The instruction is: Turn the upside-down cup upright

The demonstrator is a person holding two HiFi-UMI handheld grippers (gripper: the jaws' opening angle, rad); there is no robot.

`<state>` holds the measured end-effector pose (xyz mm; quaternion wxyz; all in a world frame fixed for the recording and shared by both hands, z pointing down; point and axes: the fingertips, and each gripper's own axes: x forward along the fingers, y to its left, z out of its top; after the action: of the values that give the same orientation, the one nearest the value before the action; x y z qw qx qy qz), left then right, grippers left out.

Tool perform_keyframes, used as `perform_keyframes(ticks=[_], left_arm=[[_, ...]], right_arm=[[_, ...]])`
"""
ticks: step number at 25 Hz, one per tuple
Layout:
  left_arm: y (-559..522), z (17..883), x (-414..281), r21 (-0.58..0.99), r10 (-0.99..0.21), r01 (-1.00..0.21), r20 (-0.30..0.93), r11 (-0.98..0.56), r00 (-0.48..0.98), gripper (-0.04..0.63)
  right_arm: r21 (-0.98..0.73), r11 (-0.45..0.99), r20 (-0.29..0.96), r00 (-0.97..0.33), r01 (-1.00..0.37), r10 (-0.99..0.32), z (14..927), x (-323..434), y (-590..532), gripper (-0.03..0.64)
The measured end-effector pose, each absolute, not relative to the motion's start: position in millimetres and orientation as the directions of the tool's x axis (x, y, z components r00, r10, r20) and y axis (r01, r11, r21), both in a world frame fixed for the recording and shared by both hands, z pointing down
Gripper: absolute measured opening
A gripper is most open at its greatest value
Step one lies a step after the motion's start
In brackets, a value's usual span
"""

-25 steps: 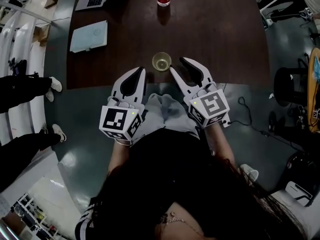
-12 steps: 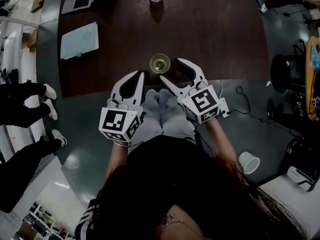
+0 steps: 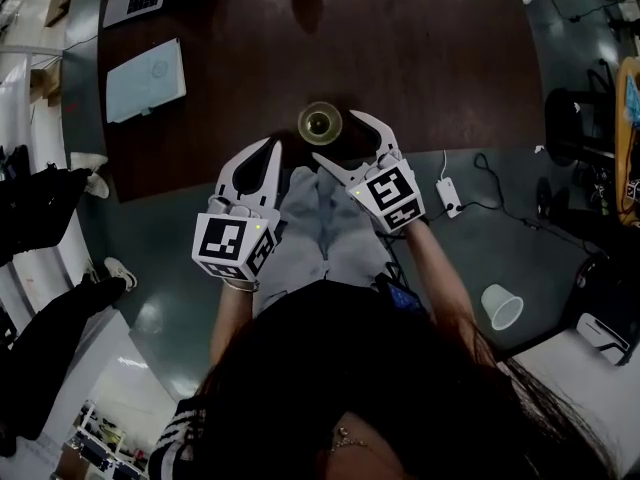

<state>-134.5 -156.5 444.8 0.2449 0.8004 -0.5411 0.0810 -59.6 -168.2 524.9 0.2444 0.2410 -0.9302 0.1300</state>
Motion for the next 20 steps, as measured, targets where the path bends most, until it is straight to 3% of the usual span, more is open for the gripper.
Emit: perform_keyframes(ticks=[20], left_arm=[[-156.2, 484.1, -133.3, 0.331, -0.778, -0.901, 0.471, -0.281, 0.416, 0.002]], right_arm=[[-0.112, 0.849, 0.513, -0.762, -0.517, -0.396, 559.3, -79.0, -181.8, 0.356]])
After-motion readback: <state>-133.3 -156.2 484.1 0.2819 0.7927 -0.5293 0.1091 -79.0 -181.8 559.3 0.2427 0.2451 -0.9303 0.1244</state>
